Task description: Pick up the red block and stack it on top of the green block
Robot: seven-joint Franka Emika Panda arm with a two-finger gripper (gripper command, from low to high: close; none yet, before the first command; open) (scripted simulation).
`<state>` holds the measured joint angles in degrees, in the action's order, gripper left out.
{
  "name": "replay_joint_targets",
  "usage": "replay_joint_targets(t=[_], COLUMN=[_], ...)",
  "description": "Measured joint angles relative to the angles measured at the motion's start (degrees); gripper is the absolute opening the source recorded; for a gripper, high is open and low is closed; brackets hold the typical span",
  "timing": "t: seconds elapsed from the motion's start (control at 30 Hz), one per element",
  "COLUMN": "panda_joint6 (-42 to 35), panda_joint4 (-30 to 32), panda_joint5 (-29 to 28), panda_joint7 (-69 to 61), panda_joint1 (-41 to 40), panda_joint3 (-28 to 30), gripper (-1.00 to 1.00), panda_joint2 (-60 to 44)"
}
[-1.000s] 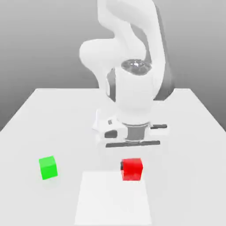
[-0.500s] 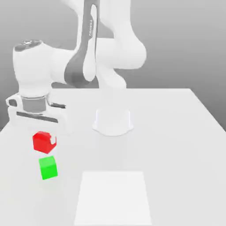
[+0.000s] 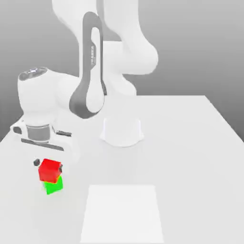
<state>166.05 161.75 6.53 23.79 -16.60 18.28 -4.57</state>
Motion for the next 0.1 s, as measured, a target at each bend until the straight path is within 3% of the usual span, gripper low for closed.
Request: replay_joint_targets(t=[0.1], panda_joint6=[-3.0], panda_joint4=[0.0], panda_joint5=[-3.4], panda_joint7=[2.4], panda_joint1=[-0.6], panda_joint3=[0.3], gripper=[1.00], panda_joint2=[3.3])
